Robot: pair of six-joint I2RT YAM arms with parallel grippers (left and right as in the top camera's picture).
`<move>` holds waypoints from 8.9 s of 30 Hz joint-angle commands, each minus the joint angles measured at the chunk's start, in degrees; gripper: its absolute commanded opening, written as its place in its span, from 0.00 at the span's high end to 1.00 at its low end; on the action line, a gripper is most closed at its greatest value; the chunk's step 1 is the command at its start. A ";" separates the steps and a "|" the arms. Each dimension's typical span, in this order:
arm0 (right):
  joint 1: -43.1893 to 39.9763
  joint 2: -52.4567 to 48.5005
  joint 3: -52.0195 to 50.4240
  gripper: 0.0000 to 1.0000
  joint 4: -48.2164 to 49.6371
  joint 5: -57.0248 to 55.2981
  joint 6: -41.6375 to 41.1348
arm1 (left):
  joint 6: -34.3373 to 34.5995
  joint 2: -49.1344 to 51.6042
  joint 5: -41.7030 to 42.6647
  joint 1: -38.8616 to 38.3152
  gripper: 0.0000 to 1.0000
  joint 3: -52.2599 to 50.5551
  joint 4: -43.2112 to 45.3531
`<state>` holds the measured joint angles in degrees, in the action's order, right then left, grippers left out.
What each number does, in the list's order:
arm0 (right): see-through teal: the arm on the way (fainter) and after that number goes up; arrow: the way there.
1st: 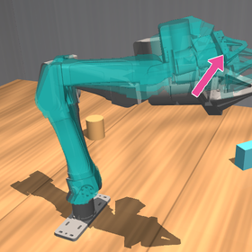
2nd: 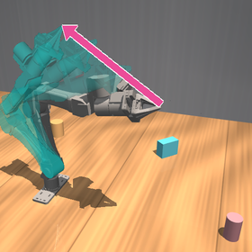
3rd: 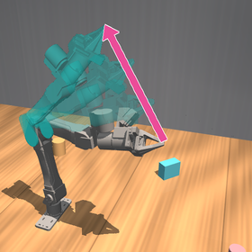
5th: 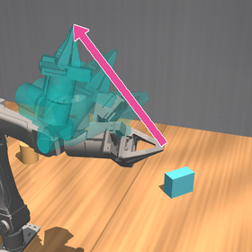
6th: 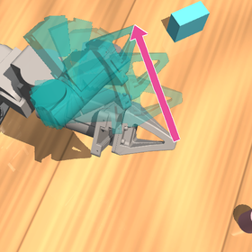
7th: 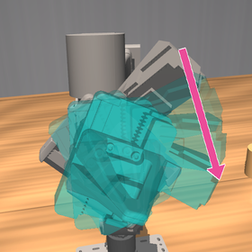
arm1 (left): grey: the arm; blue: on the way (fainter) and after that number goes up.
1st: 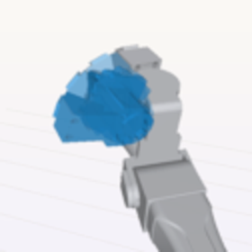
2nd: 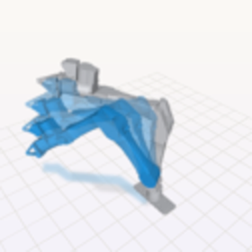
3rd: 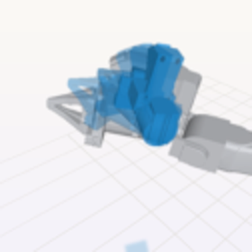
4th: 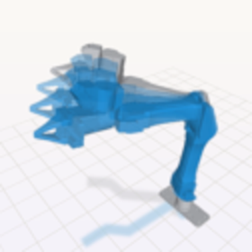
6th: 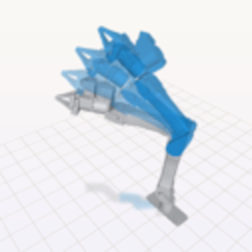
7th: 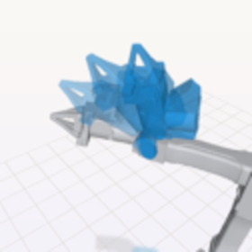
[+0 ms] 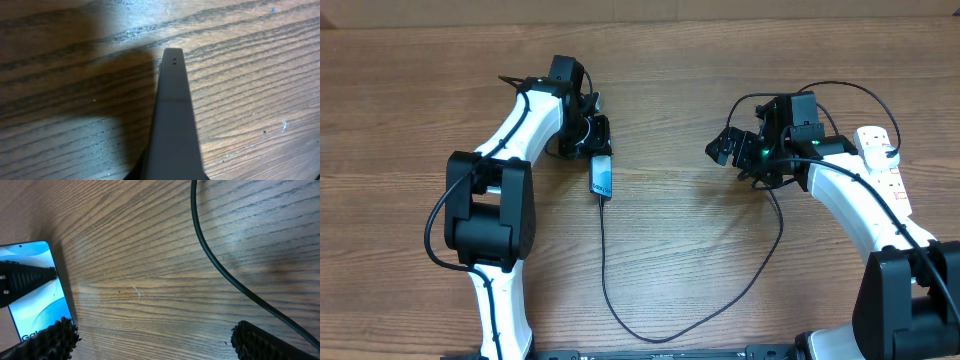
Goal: Plug charger to phone and switch on socket
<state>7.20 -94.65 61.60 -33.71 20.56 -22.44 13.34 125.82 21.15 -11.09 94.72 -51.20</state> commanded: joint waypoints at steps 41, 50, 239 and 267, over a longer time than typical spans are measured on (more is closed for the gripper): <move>-0.20 0.26 0.70 0.00 0.17 -0.61 0.22 | 1.99 -0.02 -3.61 -1.70 0.96 0.15 -0.66; -0.11 0.26 0.70 0.00 7.58 7.41 -2.36 | 2.10 -0.02 4.42 -1.73 0.96 0.15 -1.07; 4.02 -8.85 -1.64 0.44 4.63 14.58 7.93 | 1.90 0.46 -11.06 -4.31 0.66 0.15 -6.86; 3.96 -0.15 12.24 0.18 -14.03 1.55 6.97 | 2.12 0.42 -11.10 7.56 0.50 7.45 -14.69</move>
<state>11.33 -99.31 70.17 -45.67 26.76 -17.30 15.05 125.80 10.61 -5.37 100.99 -65.39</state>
